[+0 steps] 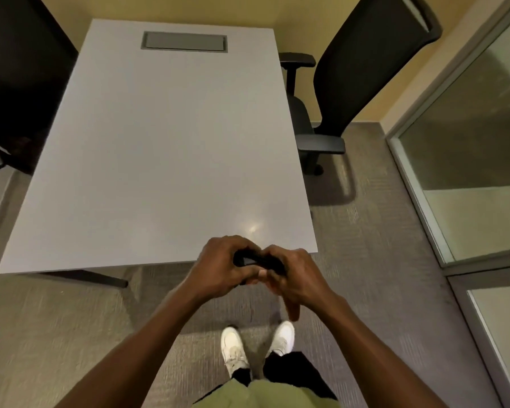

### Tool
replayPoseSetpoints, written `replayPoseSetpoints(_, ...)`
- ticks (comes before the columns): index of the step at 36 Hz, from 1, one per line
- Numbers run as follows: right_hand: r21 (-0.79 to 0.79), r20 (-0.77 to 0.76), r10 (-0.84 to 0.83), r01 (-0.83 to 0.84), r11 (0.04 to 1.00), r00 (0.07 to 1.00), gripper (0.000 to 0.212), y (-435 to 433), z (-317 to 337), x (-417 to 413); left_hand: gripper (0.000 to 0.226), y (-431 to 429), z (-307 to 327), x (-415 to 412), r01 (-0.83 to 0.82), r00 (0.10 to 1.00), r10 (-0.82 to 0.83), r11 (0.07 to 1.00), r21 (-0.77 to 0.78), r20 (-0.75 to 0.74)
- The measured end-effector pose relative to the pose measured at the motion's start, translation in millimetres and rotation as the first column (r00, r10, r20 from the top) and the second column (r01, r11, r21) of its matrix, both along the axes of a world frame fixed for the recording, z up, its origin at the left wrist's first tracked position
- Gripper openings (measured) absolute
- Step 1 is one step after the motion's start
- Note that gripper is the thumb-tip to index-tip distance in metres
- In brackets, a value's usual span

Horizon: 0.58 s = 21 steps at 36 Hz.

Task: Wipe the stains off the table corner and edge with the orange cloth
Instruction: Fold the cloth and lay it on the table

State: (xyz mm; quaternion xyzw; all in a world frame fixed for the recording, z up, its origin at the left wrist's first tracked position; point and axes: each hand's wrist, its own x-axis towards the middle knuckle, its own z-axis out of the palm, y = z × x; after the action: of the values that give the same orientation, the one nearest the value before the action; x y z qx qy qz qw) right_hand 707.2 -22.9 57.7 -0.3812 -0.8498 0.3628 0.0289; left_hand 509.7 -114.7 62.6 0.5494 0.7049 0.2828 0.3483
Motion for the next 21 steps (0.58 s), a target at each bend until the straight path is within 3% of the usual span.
replayPoseSetpoints(4,-0.059,-0.087,-0.115,0.110,0.992,0.990,0.029,15,14,-4,0.018,8,17,-8,-0.119,0.990,0.125,0.990,0.077,-0.067)
replayPoseSetpoints(9,-0.147,-0.121,-0.131,0.113,0.983,0.984,0.037,40,23,-3,0.013,12,31,-21,-0.272,0.961,0.276,0.955,0.115,-0.021)
replayPoseSetpoints(16,-0.184,-0.143,-0.090,0.063,0.981,0.986,0.023,85,16,8,0.009,17,43,-54,-0.391,0.920,0.392,0.917,0.072,0.011)
replayPoseSetpoints(21,-0.150,-0.162,0.054,-0.079,0.985,0.985,0.059,104,16,-8,0.012,31,51,-64,-0.425,0.905,0.426,0.904,0.050,-0.006)
